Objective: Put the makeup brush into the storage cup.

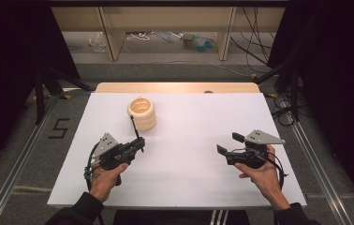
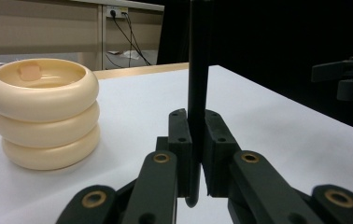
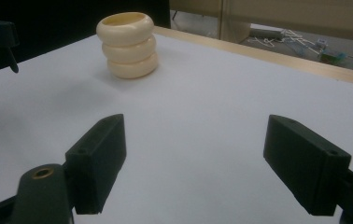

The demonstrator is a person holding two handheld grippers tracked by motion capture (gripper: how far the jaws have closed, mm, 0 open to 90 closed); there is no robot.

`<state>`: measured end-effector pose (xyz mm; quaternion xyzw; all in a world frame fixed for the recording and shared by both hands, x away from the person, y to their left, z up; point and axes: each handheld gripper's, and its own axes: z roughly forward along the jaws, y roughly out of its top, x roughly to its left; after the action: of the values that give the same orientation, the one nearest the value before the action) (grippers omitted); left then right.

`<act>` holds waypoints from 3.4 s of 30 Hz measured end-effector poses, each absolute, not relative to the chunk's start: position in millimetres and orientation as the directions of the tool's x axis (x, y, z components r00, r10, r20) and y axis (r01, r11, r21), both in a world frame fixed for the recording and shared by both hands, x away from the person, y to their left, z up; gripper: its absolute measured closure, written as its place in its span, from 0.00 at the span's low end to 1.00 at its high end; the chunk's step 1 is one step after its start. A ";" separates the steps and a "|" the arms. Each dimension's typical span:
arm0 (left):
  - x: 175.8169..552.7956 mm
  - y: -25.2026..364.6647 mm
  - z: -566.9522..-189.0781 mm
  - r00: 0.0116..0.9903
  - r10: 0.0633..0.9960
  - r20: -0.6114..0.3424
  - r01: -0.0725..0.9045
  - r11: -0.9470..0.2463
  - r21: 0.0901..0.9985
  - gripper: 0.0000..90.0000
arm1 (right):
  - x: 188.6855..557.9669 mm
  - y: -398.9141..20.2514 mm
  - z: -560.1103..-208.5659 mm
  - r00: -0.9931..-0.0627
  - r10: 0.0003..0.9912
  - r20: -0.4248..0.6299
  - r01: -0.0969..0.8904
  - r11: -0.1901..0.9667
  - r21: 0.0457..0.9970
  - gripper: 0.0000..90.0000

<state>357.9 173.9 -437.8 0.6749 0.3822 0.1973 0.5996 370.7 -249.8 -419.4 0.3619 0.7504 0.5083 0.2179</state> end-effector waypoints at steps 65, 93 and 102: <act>454.5 202.9 -423.3 0.452 0.871 -0.192 0.279 0.066 0.958 0.93 | 332.5 -268.9 -431.4 -0.637 0.768 0.068 0.357 0.216 0.909 0.20; 495.5 184.9 -401.3 0.430 0.893 -0.134 0.278 0.010 0.961 0.93 | 333.2 -269.7 -431.8 -0.645 0.761 0.069 0.371 0.233 0.899 0.21; 505.3 183.1 -404.3 0.412 0.901 -0.134 0.280 0.015 0.960 0.93 | 334.4 -266.9 -434.4 -0.657 0.749 0.090 0.359 0.205 0.910 0.21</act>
<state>505.3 183.1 -404.3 0.6409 0.4608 0.2861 0.5432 334.4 -266.9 -434.4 0.3680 0.7526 0.5118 0.1903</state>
